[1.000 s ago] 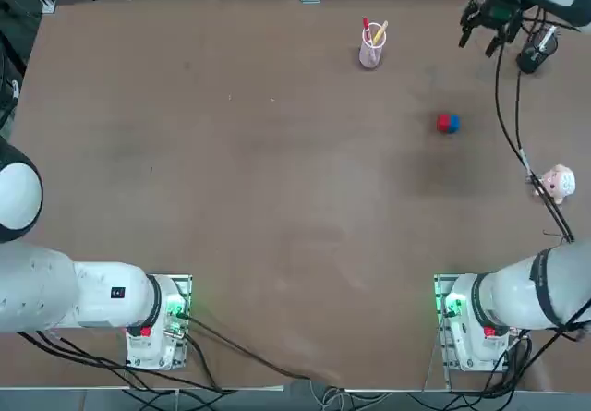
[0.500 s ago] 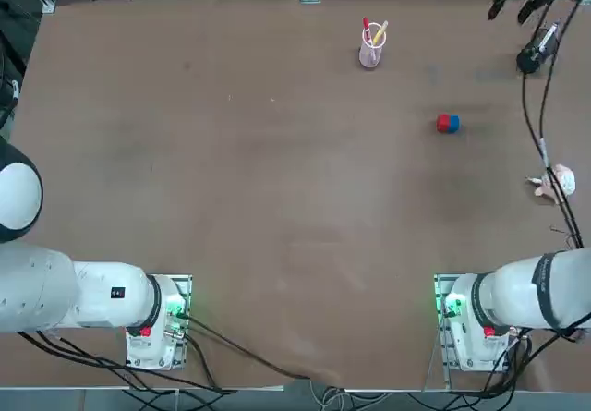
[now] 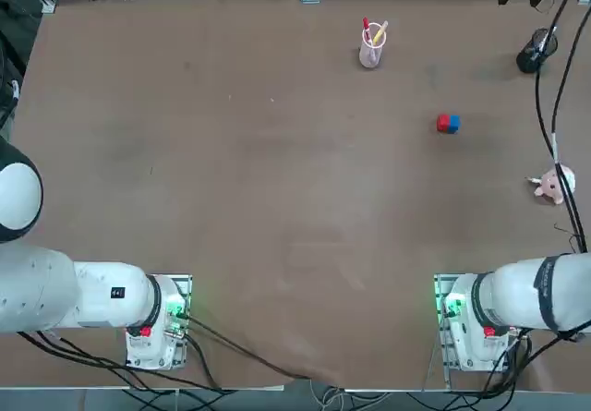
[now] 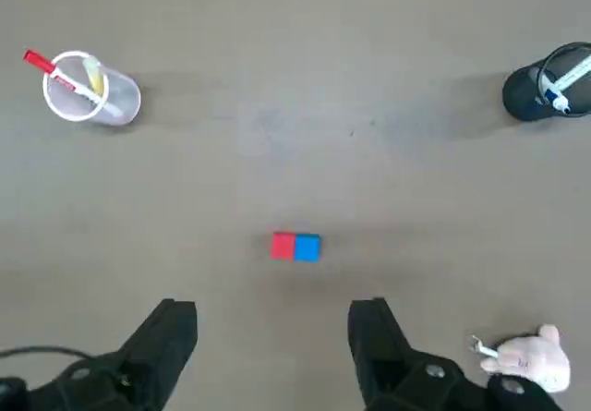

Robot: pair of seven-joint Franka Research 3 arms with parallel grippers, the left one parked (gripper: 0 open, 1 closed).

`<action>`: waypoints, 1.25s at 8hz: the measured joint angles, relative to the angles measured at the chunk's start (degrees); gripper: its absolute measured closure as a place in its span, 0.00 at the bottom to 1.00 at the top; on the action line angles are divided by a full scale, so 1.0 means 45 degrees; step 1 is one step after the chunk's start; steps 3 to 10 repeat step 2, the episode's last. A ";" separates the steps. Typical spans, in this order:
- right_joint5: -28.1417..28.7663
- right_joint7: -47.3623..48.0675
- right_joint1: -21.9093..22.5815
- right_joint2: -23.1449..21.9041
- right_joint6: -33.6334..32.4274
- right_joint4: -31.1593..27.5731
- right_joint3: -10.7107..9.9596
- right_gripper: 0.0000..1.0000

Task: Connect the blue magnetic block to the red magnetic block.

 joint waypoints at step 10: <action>-0.0400 -0.0623 0.0080 -0.0597 -0.0821 0.0083 0.0073 0.00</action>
